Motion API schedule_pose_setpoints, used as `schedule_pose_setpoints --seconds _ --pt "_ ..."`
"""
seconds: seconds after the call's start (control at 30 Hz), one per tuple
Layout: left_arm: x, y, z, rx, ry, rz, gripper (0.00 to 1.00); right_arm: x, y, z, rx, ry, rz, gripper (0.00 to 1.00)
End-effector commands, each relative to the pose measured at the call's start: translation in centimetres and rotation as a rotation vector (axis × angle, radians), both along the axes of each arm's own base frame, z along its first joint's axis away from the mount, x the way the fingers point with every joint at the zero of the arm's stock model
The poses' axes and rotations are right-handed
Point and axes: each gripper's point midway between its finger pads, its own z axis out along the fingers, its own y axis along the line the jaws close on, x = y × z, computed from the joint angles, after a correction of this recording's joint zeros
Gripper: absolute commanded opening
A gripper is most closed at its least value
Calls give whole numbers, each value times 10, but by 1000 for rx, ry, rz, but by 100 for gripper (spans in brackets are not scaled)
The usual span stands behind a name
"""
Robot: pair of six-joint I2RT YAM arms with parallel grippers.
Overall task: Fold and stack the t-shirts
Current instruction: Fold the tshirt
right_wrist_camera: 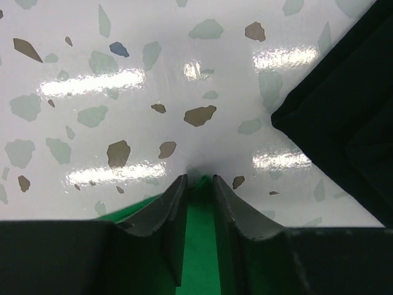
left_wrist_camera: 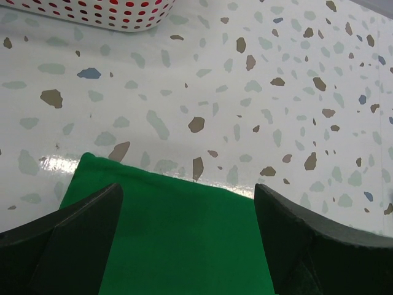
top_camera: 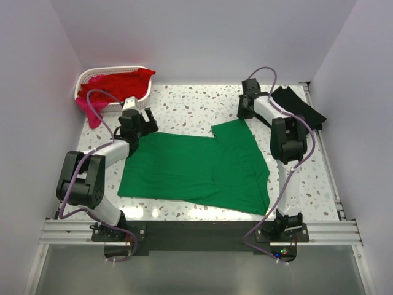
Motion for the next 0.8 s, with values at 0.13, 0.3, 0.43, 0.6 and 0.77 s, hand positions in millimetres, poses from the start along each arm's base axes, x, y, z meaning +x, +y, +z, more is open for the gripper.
schedule_pose_setpoints --seconds 0.13,0.3,0.43,0.6,0.77 --pt "5 17 18 35 -43 59 93 -8 -1 -1 -10 28 17 12" --pt "8 41 7 126 17 160 89 -13 -3 6 -12 27 4 0" --pt "16 62 -7 184 86 243 81 -15 -3 12 -9 20 7 0" --pt "21 78 -16 191 113 286 65 -16 3 13 16 19 24 0" --pt "22 88 -23 148 131 287 57 -16 5 14 31 18 32 0"
